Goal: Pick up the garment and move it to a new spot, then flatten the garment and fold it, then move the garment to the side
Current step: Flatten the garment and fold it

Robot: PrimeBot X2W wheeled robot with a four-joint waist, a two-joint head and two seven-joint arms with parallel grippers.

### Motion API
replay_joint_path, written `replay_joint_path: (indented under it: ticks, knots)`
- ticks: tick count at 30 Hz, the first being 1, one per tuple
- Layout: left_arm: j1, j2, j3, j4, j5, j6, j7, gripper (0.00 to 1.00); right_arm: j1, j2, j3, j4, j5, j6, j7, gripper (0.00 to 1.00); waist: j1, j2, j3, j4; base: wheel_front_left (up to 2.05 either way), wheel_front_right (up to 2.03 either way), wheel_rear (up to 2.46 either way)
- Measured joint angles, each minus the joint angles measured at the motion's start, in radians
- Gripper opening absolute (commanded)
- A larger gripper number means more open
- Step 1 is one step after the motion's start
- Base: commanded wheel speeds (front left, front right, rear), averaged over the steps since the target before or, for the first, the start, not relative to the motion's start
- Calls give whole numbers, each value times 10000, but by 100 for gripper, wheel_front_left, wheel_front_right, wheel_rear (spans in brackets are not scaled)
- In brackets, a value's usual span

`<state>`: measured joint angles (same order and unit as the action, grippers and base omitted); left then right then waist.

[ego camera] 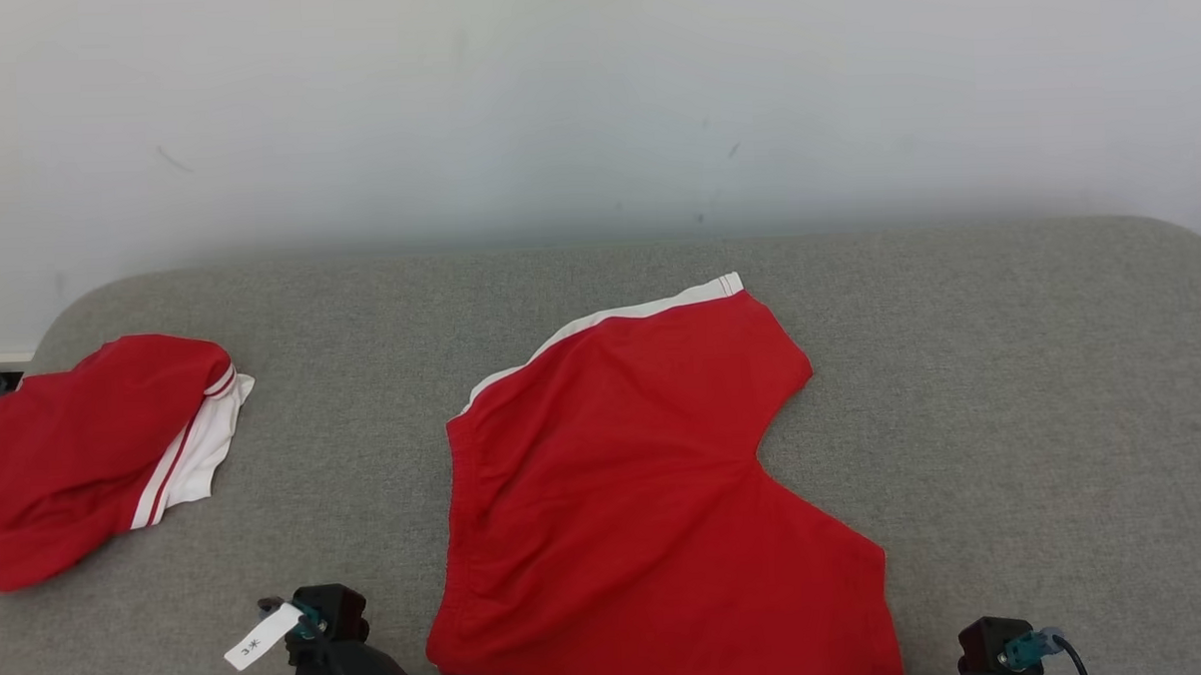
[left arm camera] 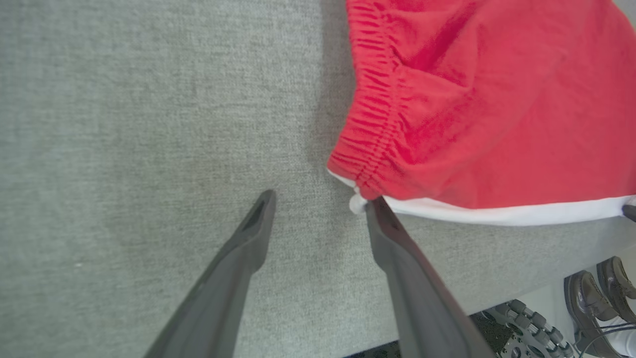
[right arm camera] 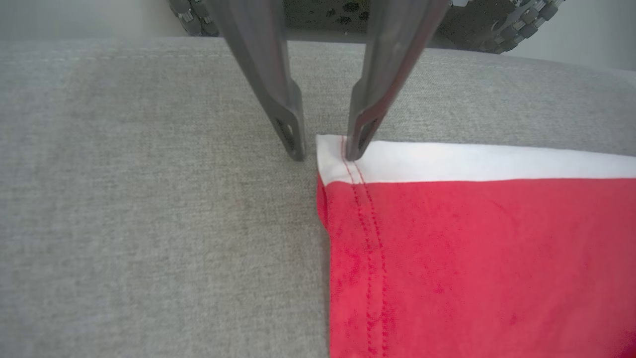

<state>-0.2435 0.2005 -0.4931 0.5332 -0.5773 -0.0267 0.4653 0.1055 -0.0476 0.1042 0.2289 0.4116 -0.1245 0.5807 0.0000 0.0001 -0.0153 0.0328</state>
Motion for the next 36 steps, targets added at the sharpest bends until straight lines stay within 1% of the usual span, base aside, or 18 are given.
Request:
replay_joint_path:
  ticks: [2,4,6,7,10,11,12,14,16,17,18,19,30,36]
  knots:
    - [-35,-4,-4,33,-2,-2,-2,85,-55,0,33,46,12,0,2,40,0,0,7,15,0,0,0]
    - [-49,-4,-2,56,0,-4,-10,83,-101,-2,84,90,77,-2,0,38,0,0,13,25,0,0,0]
    - [-61,-6,-2,73,-2,-10,-13,78,-130,-4,128,134,155,-2,-13,31,0,0,17,30,0,0,0]
    - [-62,-10,-2,82,-2,-12,-59,76,-134,-6,150,155,194,-2,-23,25,0,0,18,30,0,0,0]
    - [-66,-38,0,96,-2,-54,-86,72,-146,-4,215,209,261,-2,-94,15,0,0,19,27,0,0,0]
    - [-67,-50,-2,100,-4,-90,-100,68,-152,-4,224,226,286,-2,-104,10,0,0,19,26,0,0,0]
    - [-67,-77,-2,102,-15,-96,-102,59,-160,-4,230,244,291,-2,-127,1,0,0,19,23,0,0,0]
    - [-67,-127,-6,105,-50,-176,-174,42,-171,-2,253,268,353,-2,-178,0,0,0,18,19,0,0,0]
    - [-68,-169,-13,107,-81,-190,-180,34,-177,-2,257,288,387,-2,-192,0,0,0,18,15,0,0,0]
    - [-68,-178,-15,107,-111,-192,-186,18,-180,-2,259,299,405,-2,-217,0,0,0,17,14,0,0,0]
    - [-68,-180,-15,113,-119,-249,-190,4,-180,-2,263,314,447,-2,-263,0,0,0,17,13,0,0,0]
    - [-68,-182,-19,113,-119,-268,-242,0,-180,-2,261,320,460,-2,-278,0,0,0,16,12,0,0,0]
    - [-66,-176,171,-33,-326,-414,-571,0,-145,10,134,305,754,-2,-533,0,0,0,-38,34,0,0,0]
    - [12,-56,324,-522,-640,-541,-798,0,-71,21,-73,-573,1576,17,-616,0,0,0,-123,64,0,0,0]
